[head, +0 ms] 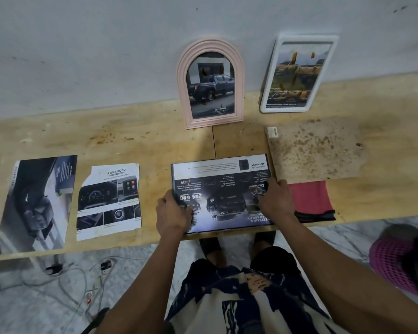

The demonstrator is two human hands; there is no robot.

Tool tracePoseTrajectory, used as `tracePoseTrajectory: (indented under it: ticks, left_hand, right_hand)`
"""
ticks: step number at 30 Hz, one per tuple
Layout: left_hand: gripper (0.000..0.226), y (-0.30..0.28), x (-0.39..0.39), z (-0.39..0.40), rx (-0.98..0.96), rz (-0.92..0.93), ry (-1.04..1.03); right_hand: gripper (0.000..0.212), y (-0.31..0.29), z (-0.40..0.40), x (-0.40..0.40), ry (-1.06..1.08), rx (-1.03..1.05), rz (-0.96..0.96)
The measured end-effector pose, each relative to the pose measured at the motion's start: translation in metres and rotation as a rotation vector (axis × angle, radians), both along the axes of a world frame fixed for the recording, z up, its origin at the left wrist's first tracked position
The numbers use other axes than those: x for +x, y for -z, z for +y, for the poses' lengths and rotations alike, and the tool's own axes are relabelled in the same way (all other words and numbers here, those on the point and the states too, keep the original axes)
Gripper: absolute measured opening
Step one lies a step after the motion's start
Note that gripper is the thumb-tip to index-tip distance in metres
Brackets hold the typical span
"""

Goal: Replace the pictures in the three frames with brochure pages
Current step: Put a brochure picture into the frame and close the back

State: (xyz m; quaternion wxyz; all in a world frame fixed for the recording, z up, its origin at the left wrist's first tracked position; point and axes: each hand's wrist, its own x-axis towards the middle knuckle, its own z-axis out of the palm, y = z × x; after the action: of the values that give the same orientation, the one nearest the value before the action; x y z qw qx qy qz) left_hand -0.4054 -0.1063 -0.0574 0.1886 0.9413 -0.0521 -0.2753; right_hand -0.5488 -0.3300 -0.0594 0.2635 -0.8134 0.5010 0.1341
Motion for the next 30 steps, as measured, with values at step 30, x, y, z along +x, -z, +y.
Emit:
tracePoseTrajectory:
  ticks: [30]
  left_hand:
    - [0.04, -0.023, -0.112, -0.317, 0.041, 0.024, 0.103]
  right_hand:
    - [0.043, -0.007, -0.292, -0.101, 0.311, 0.055, -0.115]
